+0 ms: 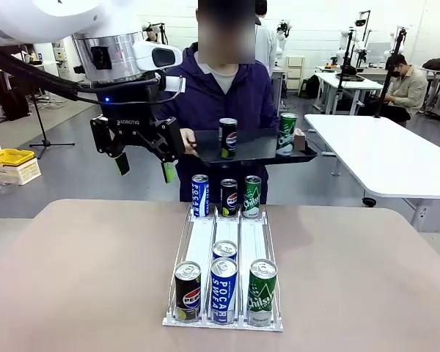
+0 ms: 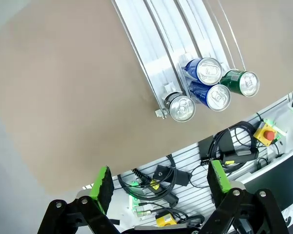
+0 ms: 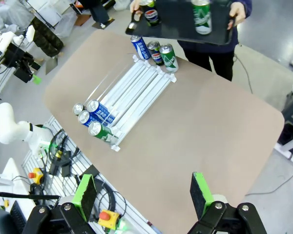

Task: Retrieve and hand over the desired beverage to the person.
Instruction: Place the picked can on the Handle tray extended by the person.

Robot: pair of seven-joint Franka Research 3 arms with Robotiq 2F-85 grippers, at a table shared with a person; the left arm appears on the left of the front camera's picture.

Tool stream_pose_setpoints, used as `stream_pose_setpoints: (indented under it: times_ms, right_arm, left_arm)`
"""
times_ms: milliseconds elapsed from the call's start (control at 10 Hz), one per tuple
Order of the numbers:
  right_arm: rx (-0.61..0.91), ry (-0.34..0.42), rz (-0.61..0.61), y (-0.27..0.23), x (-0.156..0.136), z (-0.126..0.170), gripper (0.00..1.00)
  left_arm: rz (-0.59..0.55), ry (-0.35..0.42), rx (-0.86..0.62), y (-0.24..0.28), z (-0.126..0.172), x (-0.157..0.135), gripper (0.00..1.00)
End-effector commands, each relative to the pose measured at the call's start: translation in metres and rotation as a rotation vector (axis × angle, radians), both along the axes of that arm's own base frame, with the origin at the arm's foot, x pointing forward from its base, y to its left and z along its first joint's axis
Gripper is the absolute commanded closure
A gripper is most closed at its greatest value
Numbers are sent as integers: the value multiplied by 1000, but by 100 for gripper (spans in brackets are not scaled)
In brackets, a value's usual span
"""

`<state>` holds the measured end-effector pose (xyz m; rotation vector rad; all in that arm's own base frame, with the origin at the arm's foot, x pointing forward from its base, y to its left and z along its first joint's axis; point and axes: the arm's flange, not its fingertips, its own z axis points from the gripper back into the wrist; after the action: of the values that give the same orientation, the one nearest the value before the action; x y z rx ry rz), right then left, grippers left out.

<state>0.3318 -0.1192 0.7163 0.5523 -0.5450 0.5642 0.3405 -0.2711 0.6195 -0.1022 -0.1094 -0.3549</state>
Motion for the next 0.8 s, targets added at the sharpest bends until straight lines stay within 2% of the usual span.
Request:
stream_pose_setpoints:
  times_ms: [0, 700]
  right_arm:
    - [9, -14, 7, 0, 1, 1, 0]
    - [9, -14, 7, 0, 1, 1, 0]
  left_arm:
    - [3, -5, -4, 0, 4, 1, 0]
    - [3, -5, -4, 0, 4, 1, 0]
